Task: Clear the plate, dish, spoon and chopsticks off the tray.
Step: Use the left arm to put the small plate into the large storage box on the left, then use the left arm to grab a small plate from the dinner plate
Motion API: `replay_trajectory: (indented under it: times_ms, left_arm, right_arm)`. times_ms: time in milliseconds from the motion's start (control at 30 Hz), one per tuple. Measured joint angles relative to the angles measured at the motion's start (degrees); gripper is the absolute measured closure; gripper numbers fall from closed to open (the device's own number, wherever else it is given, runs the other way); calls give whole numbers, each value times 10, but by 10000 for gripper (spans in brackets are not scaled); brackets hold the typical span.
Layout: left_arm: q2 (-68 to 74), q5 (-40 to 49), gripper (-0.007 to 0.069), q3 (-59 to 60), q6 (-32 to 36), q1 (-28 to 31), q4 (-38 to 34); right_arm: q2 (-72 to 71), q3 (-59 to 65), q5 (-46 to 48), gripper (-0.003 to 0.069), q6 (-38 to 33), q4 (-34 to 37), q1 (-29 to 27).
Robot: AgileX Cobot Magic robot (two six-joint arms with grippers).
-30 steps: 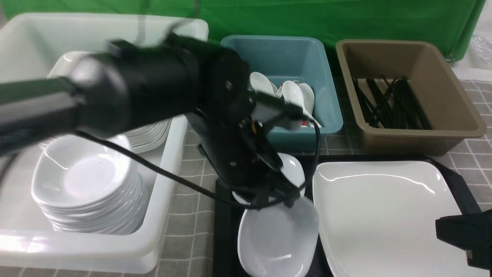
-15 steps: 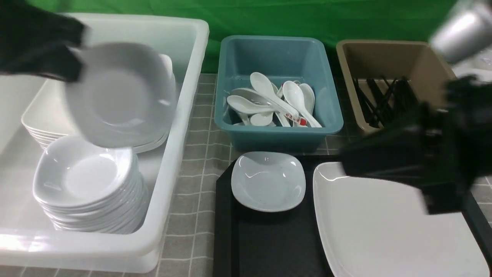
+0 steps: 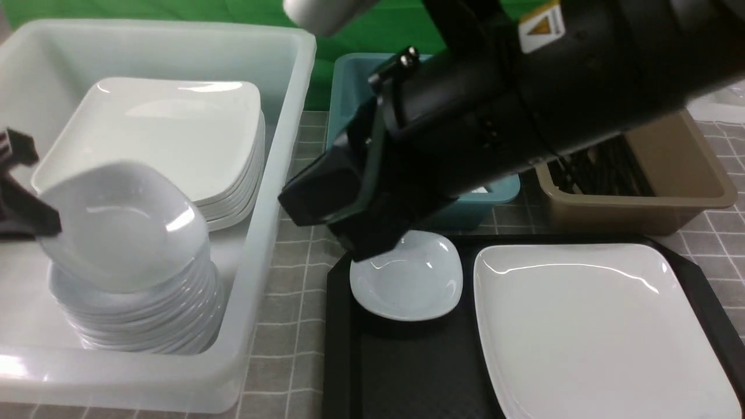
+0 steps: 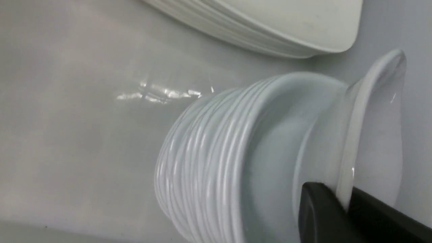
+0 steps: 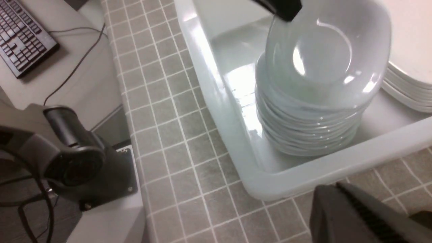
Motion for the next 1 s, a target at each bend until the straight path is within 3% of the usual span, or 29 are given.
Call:
replay_trajectory:
  times_ms: [67, 233, 367, 433, 500, 567, 600, 700, 767, 833, 867, 933, 1000]
  left_arm:
    - [0, -1, 569, 5, 1, 0, 9]
    - [-1, 14, 417, 1, 2, 0, 51]
    - [-12, 62, 217, -50, -19, 0, 106]
    - [-28, 65, 166, -81, -29, 0, 114]
    - [-35, 65, 162, -93, -27, -2, 105]
    - [-47, 63, 226, -115, 16, -42, 32]
    - [-47, 62, 236, -115, 16, -47, 32]
    - [-43, 30, 485, -117, 96, -173, -36]
    - [-31, -11, 570, -117, 92, -269, -29]
    - [-3, -53, 608, -121, 47, -400, 17]
    - [0, -55, 610, -122, 47, -400, 17]
    - [49, -67, 620, -137, 9, -510, 90]
    - [87, -67, 621, -149, -9, -553, 128]
  right_arm:
    - [4, -4, 0, 622, 0, 0, 0]
    - [4, -6, 16, 617, 2, -41, 0]
    - [-15, -6, 53, 608, 79, -177, -14]
    - [-36, -6, 80, 606, 100, -238, -36]
    - [-47, -6, 100, 606, 105, -265, -48]
    - [-77, -5, 179, 604, 107, -331, -93]
    - [-79, -5, 179, 604, 107, -335, -96]
    - [-113, 22, 214, 603, 119, -370, -170]
    - [-134, 53, 213, 602, 129, -376, -217]
    - [-159, 107, 211, 602, 137, -375, -261]
    - [-161, 107, 210, 602, 137, -375, -264]
    - [-178, 165, 192, 599, 135, -372, -292]
    - [-184, 190, 181, 599, 135, -370, -304]
